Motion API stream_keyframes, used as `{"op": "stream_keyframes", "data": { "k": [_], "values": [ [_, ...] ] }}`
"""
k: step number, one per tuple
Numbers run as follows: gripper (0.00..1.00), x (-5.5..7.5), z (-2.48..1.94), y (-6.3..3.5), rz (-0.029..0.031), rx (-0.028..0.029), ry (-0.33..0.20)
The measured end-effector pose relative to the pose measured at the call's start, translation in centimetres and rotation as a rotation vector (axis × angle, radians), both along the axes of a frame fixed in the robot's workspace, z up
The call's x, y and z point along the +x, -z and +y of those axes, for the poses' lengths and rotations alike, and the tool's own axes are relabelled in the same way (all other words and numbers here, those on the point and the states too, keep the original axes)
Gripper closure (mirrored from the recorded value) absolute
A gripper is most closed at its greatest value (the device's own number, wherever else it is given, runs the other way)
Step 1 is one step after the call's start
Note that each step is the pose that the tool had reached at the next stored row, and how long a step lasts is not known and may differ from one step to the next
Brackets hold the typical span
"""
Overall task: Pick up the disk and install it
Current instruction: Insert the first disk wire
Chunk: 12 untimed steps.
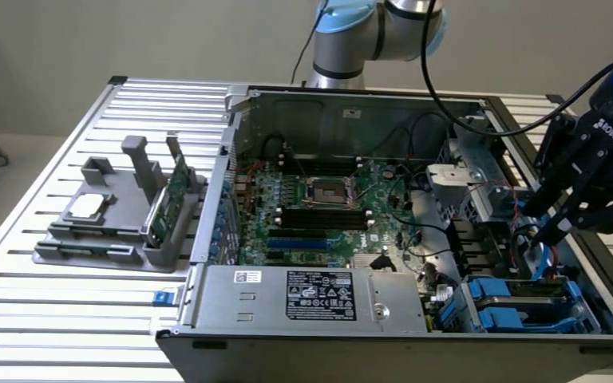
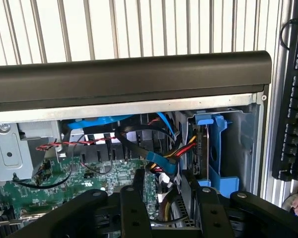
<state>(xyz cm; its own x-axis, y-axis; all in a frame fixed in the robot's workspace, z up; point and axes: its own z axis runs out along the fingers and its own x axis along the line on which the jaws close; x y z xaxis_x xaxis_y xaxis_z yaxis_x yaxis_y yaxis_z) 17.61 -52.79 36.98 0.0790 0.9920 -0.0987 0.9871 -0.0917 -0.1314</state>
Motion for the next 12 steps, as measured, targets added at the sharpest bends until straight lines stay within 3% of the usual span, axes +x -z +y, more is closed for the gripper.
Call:
{"op": "stream_keyframes", "data": {
  "k": [12],
  "values": [
    [0.57, 0.18, 0.00, 0.20, -0.0003, -0.0001, 0.000]
  ]
}}
